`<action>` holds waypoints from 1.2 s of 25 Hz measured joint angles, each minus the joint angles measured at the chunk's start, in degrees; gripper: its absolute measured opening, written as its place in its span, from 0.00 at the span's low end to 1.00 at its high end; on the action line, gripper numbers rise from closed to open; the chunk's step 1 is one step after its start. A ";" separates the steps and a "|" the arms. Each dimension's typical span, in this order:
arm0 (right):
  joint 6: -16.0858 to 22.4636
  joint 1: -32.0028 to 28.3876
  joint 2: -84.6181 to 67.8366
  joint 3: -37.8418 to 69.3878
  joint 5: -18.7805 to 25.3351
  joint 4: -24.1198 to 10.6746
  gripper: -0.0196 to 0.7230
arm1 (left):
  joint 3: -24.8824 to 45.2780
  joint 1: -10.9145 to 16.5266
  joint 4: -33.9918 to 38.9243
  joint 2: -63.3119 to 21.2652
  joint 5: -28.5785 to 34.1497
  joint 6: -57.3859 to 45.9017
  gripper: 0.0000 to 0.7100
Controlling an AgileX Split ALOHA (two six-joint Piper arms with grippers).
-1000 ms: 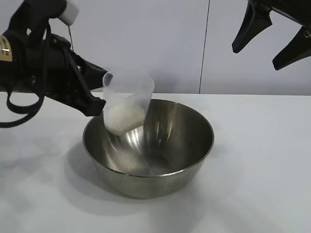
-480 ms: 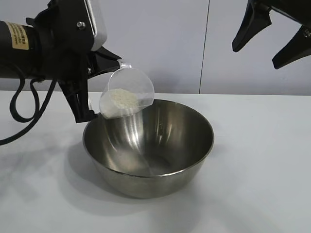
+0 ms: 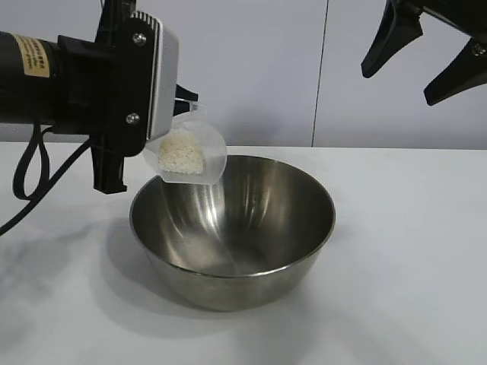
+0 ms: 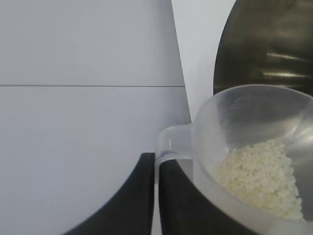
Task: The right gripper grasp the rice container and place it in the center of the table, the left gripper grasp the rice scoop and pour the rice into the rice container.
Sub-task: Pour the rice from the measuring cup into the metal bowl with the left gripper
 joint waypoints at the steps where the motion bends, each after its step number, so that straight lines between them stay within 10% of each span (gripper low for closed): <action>1: 0.00 0.00 0.00 0.00 -0.12 0.00 0.76 | 0.00 -1.02 -1.97 0.00 0.00 3.06 0.01; 15: 0.00 0.00 0.00 0.00 -0.24 0.19 0.76 | 0.00 -5.55 -16.36 0.00 -3.18 40.28 0.01; 30: 0.00 0.00 0.00 0.00 -0.52 0.23 0.76 | 0.00 -7.06 -18.99 0.00 -3.52 53.19 0.01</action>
